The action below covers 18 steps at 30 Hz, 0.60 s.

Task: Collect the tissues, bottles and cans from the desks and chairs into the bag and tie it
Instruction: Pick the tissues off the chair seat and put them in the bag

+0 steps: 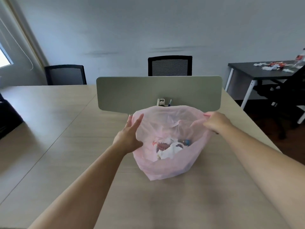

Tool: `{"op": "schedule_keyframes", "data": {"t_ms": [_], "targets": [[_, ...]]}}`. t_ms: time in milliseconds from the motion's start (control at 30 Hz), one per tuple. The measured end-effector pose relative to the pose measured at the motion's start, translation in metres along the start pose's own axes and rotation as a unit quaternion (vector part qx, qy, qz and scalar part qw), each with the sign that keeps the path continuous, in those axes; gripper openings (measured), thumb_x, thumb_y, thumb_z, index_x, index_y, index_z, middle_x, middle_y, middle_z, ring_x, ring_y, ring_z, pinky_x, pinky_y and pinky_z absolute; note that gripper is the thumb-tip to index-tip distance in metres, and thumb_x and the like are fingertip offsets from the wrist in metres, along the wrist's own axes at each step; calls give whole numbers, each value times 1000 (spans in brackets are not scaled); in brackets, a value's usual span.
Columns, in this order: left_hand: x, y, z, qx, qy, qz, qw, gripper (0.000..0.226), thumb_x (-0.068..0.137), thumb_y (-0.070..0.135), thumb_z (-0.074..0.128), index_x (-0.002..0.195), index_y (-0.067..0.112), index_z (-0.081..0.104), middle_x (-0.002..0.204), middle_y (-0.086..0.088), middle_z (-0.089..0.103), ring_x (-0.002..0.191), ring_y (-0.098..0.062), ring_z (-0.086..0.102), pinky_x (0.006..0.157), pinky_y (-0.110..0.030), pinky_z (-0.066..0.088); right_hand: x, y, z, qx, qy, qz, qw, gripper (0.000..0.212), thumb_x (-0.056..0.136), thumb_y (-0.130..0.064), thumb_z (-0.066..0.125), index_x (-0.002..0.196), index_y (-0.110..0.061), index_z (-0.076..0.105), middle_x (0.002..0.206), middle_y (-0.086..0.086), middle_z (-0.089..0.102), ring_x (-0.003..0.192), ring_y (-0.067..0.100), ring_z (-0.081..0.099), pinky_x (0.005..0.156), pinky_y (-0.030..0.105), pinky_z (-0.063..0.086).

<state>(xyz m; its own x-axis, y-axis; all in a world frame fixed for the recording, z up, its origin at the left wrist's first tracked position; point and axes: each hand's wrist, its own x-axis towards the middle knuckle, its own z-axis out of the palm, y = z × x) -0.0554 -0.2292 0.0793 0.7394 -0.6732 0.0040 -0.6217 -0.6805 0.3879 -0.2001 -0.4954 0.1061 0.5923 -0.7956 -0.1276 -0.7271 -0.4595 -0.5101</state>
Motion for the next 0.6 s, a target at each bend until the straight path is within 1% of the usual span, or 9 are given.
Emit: {"op": "schedule_keyframes", "data": {"t_ms": [67,100,200,233,300,400,467,533,600], "targets": [[-11,13,-10,35,6,-7,999,94,74,37,61,141,58,0,160,-1,9,117,-32,55,86,-38,52,-16,5,-12,-32,34,-4,999,60,73,-35,61,131,-24,53,128,6,59,111,30,59,90,34,48],[-18,20,-14,48,14,-17,999,89,75,44,59,141,58,2,160,-2,10,117,-32,55,89,-38,51,-27,10,-17,-38,51,-2,998,58,75,-37,60,131,-24,52,125,6,60,109,29,60,88,33,47],[-44,35,-24,58,44,-23,997,87,77,55,57,144,53,3,161,-3,0,132,-32,44,96,-41,45,-70,27,-30,-7,57,0,998,44,80,-33,60,122,-20,57,101,5,60,80,25,61,76,30,47],[-55,37,-25,54,47,-3,997,89,77,56,58,146,50,2,161,-2,-1,137,-31,37,99,-43,43,-86,33,-33,-4,52,1,999,38,82,-28,58,119,-17,59,98,6,59,81,25,59,75,29,45],[-85,40,-26,10,15,73,997,93,78,55,62,149,42,2,161,1,4,143,-26,25,106,-42,37,-124,51,-33,11,37,16,999,32,86,-23,58,117,-16,63,108,9,62,97,26,58,77,25,41],[-135,44,-22,-99,-134,164,972,89,80,54,65,150,33,15,156,9,23,142,-13,27,111,-28,26,-183,72,-23,15,-19,35,999,31,85,-26,62,115,-18,63,117,8,62,100,23,54,79,25,38],[-167,44,-13,-90,-255,173,947,88,77,62,63,149,33,20,154,13,26,141,-10,27,115,-26,22,-220,84,-15,17,-75,43,996,39,85,-36,66,118,-18,60,120,6,59,105,22,54,82,26,38],[-194,44,-3,-51,-338,178,923,95,72,68,63,150,34,19,156,14,23,143,-8,23,118,-31,20,-254,96,-10,10,-167,59,984,61,73,-58,69,123,-25,55,126,0,54,116,20,51,85,28,38],[-216,44,8,-12,-399,187,898,97,69,68,67,149,36,21,155,15,25,141,-7,28,117,-31,23,-286,104,-10,-27,-270,73,960,93,43,-80,69,122,-35,51,128,-7,51,121,16,47,92,29,39]]}}
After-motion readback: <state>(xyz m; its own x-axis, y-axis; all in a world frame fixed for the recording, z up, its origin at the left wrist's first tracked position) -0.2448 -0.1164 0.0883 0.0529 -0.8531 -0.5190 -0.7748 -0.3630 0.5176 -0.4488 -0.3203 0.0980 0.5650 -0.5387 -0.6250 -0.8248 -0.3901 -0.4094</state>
